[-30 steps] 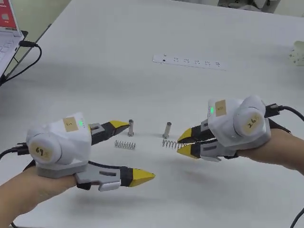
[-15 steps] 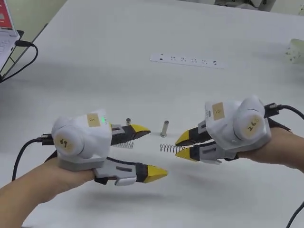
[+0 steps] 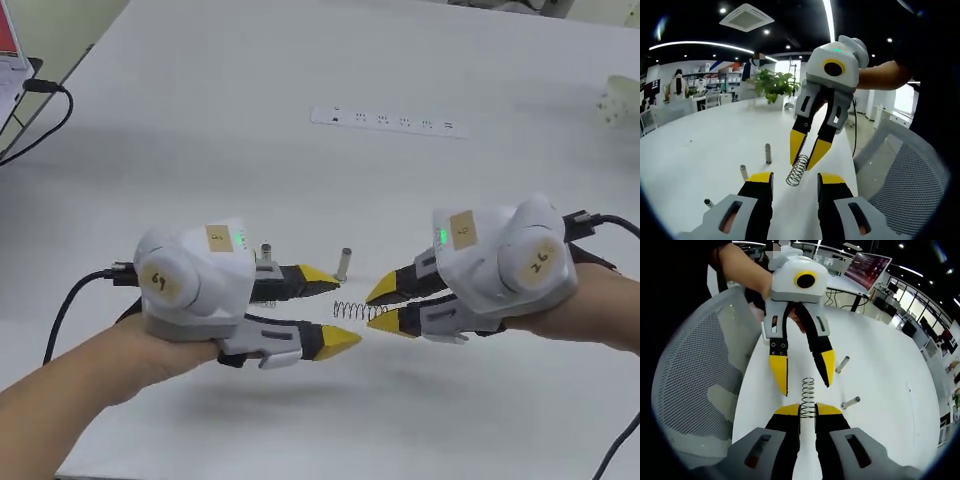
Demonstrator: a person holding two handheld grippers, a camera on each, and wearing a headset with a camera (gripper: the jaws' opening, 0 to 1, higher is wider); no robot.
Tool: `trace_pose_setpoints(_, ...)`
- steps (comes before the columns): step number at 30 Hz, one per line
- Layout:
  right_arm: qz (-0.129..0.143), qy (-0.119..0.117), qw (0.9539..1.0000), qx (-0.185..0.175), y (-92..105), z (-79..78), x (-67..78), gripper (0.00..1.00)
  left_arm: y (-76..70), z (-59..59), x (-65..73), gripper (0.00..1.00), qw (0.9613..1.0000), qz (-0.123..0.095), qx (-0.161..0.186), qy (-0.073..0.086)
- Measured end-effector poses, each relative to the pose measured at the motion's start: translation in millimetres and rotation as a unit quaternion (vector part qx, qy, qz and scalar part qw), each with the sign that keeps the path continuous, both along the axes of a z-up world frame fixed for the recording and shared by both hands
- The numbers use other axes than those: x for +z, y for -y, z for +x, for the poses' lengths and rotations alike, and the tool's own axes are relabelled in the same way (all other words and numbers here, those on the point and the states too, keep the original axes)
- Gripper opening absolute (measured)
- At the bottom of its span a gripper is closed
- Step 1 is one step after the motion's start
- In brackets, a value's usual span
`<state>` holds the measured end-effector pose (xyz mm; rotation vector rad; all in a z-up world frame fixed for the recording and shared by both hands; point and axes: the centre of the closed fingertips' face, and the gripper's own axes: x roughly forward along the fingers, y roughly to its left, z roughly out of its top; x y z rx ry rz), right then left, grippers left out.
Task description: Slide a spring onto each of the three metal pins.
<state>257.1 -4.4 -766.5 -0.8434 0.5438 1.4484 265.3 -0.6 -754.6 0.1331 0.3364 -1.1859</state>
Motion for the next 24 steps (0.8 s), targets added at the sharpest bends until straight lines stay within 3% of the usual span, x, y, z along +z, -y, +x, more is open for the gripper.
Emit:
trace_pose_setpoints(14,0.011,-0.002,0.9999,0.002,1.8,-3.5,3.8,0.08,7.8,-5.9,0.9,0.09,0.9998,-0.002,-0.018,-0.004)
trace_pose_setpoints(24,0.018,-0.005,0.9998,0.009,0.3,-6.3,5.9,0.08,6.8,-7.8,4.1,0.05,0.9997,-0.002,-0.023,0.001)
